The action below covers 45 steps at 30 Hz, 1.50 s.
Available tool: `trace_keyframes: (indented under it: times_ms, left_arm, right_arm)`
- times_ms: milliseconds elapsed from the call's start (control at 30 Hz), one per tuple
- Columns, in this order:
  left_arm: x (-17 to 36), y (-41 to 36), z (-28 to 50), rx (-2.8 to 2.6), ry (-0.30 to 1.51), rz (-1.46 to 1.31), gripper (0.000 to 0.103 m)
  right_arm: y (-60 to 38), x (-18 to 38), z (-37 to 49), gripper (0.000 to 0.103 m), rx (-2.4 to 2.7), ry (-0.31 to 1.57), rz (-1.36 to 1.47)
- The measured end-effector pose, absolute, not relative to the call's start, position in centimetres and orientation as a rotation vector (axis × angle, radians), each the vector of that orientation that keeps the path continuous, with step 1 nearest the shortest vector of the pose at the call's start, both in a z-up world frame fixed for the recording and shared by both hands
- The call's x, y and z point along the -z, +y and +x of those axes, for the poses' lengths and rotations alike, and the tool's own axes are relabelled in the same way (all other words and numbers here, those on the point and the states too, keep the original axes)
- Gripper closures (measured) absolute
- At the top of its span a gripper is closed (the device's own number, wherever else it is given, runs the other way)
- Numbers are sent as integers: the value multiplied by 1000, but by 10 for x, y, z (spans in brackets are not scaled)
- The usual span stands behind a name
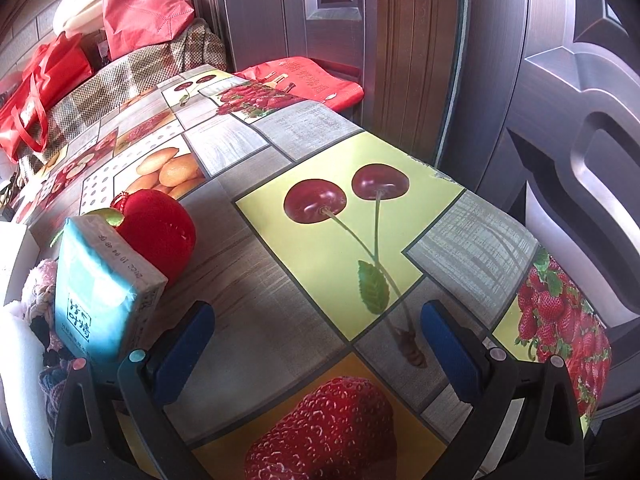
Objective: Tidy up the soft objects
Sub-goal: 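Reach into the pile and grasp the camouflage cloth with the left gripper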
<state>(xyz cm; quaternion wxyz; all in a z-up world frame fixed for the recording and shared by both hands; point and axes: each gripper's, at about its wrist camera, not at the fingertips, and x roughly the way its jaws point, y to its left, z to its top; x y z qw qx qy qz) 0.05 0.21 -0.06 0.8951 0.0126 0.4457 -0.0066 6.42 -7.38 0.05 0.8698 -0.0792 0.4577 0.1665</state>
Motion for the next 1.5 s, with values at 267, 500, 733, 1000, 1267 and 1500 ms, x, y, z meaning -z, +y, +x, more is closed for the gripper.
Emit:
trace_keyframes:
  times_ms: [267,500,733,1000,1267,1500]
  left_arm:
    - [1,2,1,13,924,26,1]
    - [1,2,1,14,924,26,1]
    - [1,2,1,13,924,26,1]
    - [1,2,1,13,924,27,1]
    - [1,2,1,13,924,27,1]
    - [2,-3,2,18,922,31,1]
  right_arm:
    - [-73,-1,64,0,-349,957,-165]
    - [-73,0,64,0,-349,957,-165]
    - [-73,0,64,0,-348,957,-168]
    - [-73,0,64,0,-349,951,-171]
    - [-73,-1,64,0,-352,940,-168]
    - [-73,0,64,0,-353,935,-169]
